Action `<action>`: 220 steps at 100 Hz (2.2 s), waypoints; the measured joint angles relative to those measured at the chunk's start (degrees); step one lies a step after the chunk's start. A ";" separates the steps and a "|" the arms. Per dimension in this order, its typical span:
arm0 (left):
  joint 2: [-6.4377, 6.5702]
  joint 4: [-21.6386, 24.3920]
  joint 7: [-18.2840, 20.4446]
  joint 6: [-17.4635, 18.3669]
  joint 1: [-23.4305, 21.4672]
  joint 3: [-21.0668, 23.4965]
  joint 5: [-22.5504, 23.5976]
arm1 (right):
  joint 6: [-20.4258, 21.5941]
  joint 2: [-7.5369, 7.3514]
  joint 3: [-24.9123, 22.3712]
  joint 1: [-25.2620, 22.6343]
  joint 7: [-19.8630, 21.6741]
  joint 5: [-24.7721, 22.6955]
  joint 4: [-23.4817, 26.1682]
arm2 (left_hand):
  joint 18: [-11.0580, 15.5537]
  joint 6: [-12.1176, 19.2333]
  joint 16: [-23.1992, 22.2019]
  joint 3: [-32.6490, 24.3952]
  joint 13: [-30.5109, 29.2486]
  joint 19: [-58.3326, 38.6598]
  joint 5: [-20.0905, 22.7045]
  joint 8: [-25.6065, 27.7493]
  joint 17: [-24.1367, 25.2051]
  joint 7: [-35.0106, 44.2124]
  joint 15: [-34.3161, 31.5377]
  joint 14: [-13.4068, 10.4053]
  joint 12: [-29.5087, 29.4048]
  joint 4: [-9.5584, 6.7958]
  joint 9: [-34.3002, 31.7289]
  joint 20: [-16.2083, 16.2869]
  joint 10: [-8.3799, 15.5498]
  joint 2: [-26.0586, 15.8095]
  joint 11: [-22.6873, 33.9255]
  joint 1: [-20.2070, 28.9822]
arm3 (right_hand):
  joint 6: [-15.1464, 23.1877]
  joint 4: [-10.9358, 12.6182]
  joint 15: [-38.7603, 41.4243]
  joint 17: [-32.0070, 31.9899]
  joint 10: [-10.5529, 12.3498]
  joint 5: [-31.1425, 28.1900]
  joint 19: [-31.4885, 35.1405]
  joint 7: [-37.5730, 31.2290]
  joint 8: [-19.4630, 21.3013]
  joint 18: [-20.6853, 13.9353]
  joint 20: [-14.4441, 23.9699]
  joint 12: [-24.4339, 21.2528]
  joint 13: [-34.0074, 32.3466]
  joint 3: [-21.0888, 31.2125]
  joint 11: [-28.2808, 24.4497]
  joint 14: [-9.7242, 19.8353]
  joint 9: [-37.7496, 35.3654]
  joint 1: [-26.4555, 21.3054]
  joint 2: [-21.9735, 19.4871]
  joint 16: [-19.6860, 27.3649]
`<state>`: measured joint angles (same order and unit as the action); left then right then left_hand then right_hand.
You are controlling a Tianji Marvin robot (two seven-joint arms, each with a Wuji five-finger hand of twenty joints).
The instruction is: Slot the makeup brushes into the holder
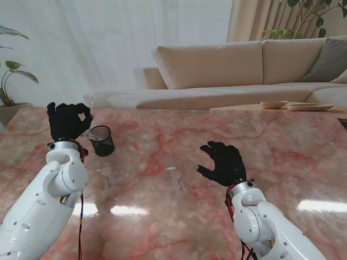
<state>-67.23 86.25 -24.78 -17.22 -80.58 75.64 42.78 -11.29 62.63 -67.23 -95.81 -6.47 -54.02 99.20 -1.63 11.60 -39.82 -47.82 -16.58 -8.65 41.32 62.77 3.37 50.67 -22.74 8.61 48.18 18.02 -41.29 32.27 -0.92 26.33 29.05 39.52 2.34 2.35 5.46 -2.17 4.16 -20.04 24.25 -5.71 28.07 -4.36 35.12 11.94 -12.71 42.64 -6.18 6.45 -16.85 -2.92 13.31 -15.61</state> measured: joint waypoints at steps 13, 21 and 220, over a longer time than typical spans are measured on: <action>-0.35 -4.48 -1.58 1.17 2.87 -1.69 -1.10 | -0.14 -0.07 0.18 0.60 0.54 0.10 -0.44 | 0.11 0.13 -0.04 0.16 0.00 0.02 -0.08 0.00 -0.25 0.01 0.00 -0.01 0.47 -0.01 0.52 -0.67 0.51 -0.10 0.10 0.00 | 0.00 0.00 0.00 -0.01 0.00 0.00 0.00 0.00 0.00 0.00 0.00 0.00 0.00 0.00 0.00 0.00 0.00 0.00 0.00 0.00; -0.68 -7.65 -3.16 2.51 4.62 -2.75 -1.97 | -0.20 -0.10 0.28 0.98 0.96 0.13 -0.61 | 0.47 0.53 -0.09 0.73 0.02 0.06 -0.67 0.00 -0.32 0.35 0.00 -0.07 0.48 -0.01 0.52 -1.21 0.61 -0.65 0.10 0.02 | 0.00 0.00 0.00 -0.01 0.00 0.00 0.00 0.00 0.00 0.00 0.00 0.00 0.00 0.00 0.00 0.00 0.00 0.00 0.00 0.00; -1.24 -23.19 -3.09 9.38 9.38 -7.12 -4.73 | -0.87 -0.37 1.52 2.86 2.47 0.28 -0.59 | 1.32 -9.71 4.53 8.89 4.27 5.54 -6.13 -41.72 -1.46 -18.18 8.66 -2.07 -21.62 -12.01 11.80 -17.01 1.97 4.47 -7.02 -11.67 | 0.30 0.00 0.00 -0.01 0.00 -0.01 0.00 0.00 0.00 0.01 0.00 0.01 0.00 0.00 0.00 0.00 0.00 0.00 0.00 -0.01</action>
<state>-68.47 63.06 -27.87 -7.84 -71.20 68.52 38.05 -12.15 62.26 -65.70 -92.96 -4.00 -53.74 98.60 -0.32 1.89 -35.30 -38.93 -12.32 -3.11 35.19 21.05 1.91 32.49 -14.08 6.53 26.56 6.01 -29.49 15.26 1.05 30.80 22.03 27.85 2.64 2.35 5.46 -2.19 4.16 -20.05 24.25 -5.71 28.07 -4.36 35.12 11.95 -12.71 42.64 -6.18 6.45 -16.85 -2.92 13.31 -15.62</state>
